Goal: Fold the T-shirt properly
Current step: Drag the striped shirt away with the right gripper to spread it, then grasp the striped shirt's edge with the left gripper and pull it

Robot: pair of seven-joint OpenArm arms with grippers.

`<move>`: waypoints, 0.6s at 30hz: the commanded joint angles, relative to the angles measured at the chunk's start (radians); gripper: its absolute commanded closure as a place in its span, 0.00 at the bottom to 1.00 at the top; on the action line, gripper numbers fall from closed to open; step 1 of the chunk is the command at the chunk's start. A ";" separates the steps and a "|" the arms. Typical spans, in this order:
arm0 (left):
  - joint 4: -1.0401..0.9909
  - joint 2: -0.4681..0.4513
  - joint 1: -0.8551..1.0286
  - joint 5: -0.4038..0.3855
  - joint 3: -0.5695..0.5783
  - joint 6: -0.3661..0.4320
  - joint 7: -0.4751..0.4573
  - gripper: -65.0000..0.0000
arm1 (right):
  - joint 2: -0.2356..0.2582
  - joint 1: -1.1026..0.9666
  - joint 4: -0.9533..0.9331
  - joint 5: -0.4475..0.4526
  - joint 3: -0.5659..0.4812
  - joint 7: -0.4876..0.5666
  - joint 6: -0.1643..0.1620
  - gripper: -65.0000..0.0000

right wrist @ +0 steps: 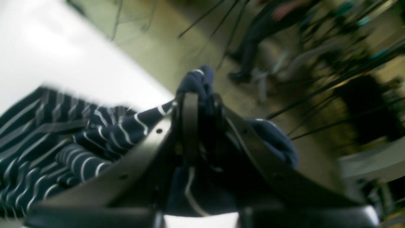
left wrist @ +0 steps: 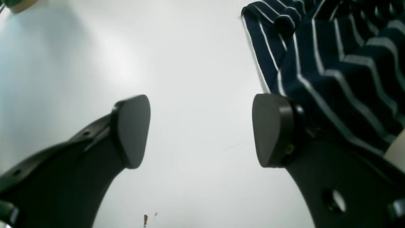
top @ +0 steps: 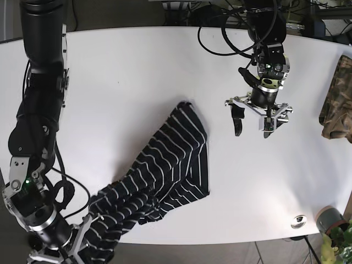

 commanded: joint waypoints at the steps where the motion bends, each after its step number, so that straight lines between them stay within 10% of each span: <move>1: 0.005 0.000 -0.041 -0.009 -0.001 0.003 -0.031 0.28 | 0.019 0.094 0.016 0.005 0.003 0.034 -0.009 0.97; 18: -0.223 0.003 -0.236 -0.010 0.128 0.003 -0.031 0.28 | 0.011 0.362 0.013 -0.004 0.002 -0.077 0.045 0.97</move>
